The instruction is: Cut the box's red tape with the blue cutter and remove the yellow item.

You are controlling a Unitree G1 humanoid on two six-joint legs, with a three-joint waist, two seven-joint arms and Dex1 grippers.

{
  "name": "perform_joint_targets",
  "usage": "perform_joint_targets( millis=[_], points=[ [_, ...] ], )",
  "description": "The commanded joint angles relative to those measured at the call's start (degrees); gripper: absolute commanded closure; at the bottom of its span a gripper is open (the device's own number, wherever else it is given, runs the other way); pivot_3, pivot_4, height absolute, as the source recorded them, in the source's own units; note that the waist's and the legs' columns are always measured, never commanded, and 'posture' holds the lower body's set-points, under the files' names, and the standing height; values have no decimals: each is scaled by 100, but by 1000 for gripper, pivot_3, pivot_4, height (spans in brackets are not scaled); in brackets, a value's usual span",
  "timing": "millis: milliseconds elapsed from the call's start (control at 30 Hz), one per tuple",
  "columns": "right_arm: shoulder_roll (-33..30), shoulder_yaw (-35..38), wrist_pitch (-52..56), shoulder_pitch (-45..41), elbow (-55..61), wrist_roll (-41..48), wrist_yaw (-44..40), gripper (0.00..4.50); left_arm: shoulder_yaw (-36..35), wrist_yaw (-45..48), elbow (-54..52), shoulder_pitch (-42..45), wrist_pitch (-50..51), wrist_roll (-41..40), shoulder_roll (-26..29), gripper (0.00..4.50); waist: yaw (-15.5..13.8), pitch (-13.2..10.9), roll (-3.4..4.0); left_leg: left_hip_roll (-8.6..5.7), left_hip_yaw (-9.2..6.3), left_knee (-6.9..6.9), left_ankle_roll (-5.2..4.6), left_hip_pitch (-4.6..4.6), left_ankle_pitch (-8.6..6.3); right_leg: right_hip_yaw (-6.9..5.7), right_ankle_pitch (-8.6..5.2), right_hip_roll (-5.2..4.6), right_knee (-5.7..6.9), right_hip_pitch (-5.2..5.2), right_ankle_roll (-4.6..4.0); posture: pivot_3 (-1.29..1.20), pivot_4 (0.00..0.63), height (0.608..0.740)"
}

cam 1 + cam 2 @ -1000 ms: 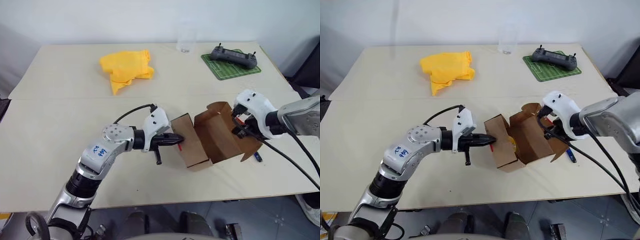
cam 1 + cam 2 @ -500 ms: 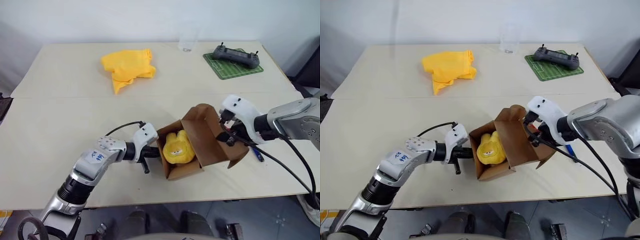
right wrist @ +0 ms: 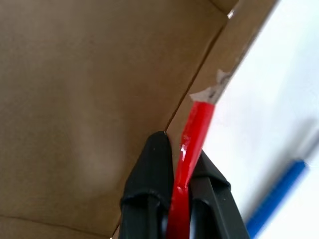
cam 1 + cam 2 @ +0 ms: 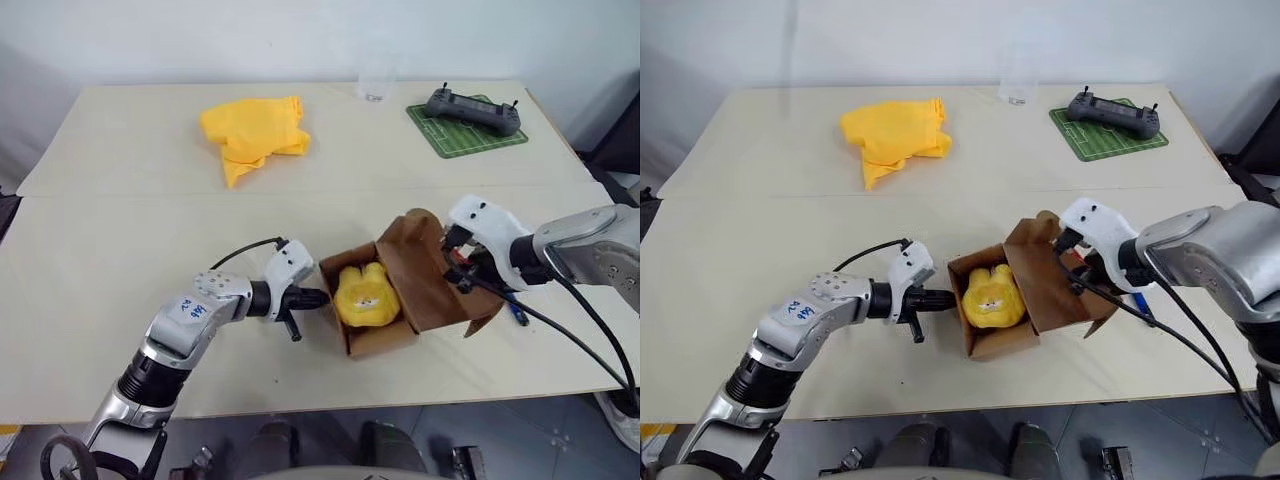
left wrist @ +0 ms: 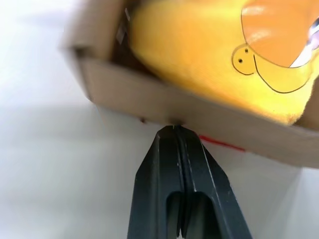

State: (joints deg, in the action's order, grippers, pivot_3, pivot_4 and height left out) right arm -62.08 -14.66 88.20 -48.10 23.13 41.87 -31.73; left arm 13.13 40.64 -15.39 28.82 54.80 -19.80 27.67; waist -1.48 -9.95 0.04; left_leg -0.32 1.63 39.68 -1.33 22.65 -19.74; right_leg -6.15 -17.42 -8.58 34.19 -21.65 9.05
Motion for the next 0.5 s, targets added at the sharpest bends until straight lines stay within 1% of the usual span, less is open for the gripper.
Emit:
perform_joint_targets(
  millis=[33, 100, 167, 233, 300, 333, 367, 400, 467, 500],
  points=[
    [67, 716, -572, 255, -298, -162, -159, 3488, -282, -13, -254, 42, -89, -160, 2, 3627, -1, 0, -1, 0, 8, 1, 0, 0, 0, -1, 0, 0, 0, 0, 0, 0, 150, 740],
    [59, 1219, -1103, 552, -359, -161, -353, 2747, -434, 119, -234, -17, -217, -190, 174, 2948, -3, -1, -1, 1, 31, 1, 0, 0, 0, -1, 0, 0, 0, 0, 1, 0, 150, 740],
    [70, 1614, -1519, 815, -375, -152, -538, 2112, -573, 270, -227, -78, -338, -268, 302, 2363, 2, -1, 0, 2, 32, 0, 1, 0, 0, -2, 0, 2, 0, 0, 1, 0, 150, 740],
    [39, 2221, -2295, 1306, -424, -251, -851, 1404, -1000, 561, -220, -233, -570, -561, 435, 1720, -6, -1, -1, 3, 32, -2, 1, -2, 0, -2, 0, 3, -2, 1, 1, 0, 150, 740],
    [21, 2808, -2943, 1802, -474, -351, -1120, 694, -1493, 949, -128, -508, -978, -786, 667, 1093, -2, -1, -1, 4, 34, -2, 1, -5, 0, -2, 0, 3, -2, 3, 1, 0, 150, 740],
    [100, 3172, -3345, 2060, -497, -340, -1351, 355, -1717, 1344, -60, -750, -1635, -776, 824, 770, 2, -1, -1, 4, 35, -5, 1, -5, 0, -2, 0, 3, -4, 3, 1, 0, 150, 740],
    [176, 3426, -3730, 2270, -516, -355, -1535, 19, -1929, 1499, 59, -930, -2053, -752, 909, 465, 3, -1, -1, 4, 39, -9, 1, -9, 0, -1, 0, 3, -5, 3, 1, 0, 150, 740],
    [299, 3695, -4138, 2479, -559, -338, -1748, 0, -2143, 1545, 219, -1082, -2403, -717, 963, 133, 3, -1, 1, 5, 42, -16, 1, -15, 0, -1, 0, 3, -6, 3, 1, 0, 150, 740],
    [591, 4229, -4896, 2841, -649, -155, -2350, 0, -2595, 1606, 614, -1360, -3006, -682, 1042, 45, 0, -2, 0, 4, 50, -26, 1, -29, 0, 2, 0, 3, -8, 9, 1, 0, 150, 740],
    [790, 4499, -5148, 2884, -782, -6, -2499, 0, -2949, 2001, 791, -1732, -3456, -755, 1161, 45, 2, -2, 0, 5, 51, -26, 2, -32, 0, 2, 0, 4, -10, 15, 1, 0, 150, 740]
  ],
)
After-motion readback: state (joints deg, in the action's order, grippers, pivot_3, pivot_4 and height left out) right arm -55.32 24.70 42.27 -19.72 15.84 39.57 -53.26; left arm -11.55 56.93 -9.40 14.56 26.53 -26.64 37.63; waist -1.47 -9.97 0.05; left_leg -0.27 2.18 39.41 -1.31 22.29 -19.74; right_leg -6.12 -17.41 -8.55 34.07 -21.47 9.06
